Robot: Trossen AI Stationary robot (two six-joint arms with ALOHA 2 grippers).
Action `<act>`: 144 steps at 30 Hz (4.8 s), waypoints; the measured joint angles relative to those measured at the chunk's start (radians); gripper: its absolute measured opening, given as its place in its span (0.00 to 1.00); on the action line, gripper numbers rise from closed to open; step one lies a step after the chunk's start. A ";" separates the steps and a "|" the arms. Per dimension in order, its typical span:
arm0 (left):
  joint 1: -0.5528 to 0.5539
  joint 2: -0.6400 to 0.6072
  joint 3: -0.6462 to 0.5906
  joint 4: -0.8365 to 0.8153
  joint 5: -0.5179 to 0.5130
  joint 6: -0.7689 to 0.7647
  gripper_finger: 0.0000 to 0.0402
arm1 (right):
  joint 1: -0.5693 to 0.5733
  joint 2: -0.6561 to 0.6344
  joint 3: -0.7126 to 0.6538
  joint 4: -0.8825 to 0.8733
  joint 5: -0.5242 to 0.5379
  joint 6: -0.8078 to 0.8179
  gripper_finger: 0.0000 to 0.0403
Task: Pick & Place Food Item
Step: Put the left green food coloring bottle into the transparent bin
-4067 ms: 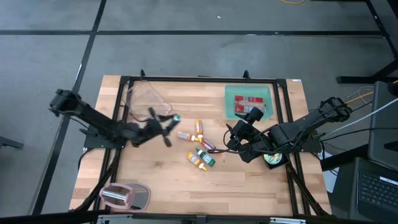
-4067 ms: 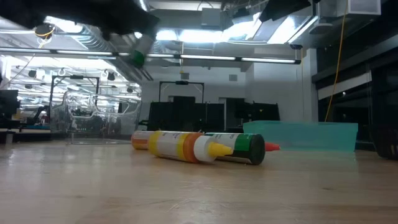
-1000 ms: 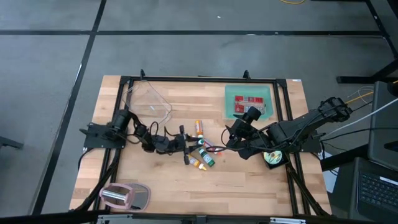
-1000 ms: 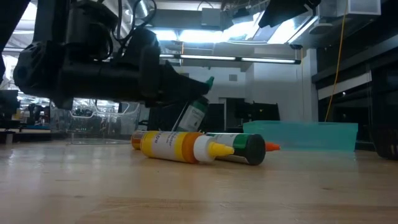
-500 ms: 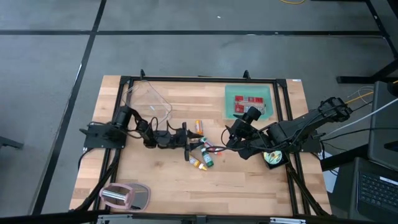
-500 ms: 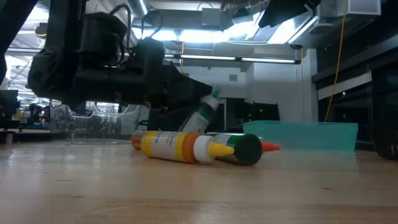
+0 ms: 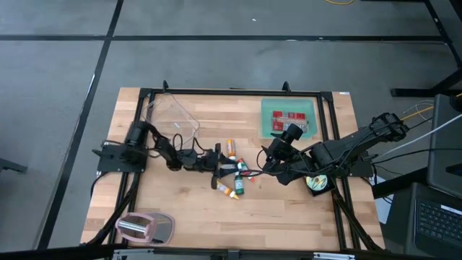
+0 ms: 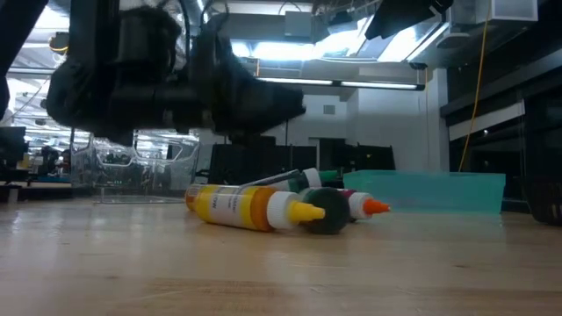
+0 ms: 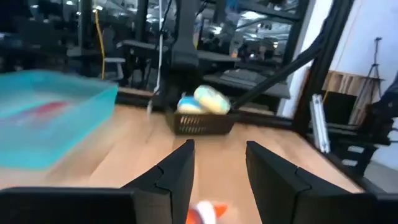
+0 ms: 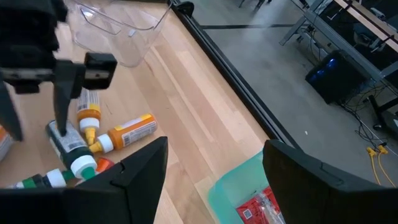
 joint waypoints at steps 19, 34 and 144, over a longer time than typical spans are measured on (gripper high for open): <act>0.031 -0.244 0.463 -1.518 -0.165 0.193 0.43 | 0.000 0.000 0.000 0.004 -0.017 -0.009 0.64; 0.042 -0.102 0.606 -1.579 -0.039 0.236 0.43 | 0.000 0.000 -0.018 0.012 -0.022 -0.009 0.64; 0.116 0.075 0.944 -2.194 0.130 0.066 0.20 | 0.000 0.000 -0.021 0.023 -0.071 -0.013 0.64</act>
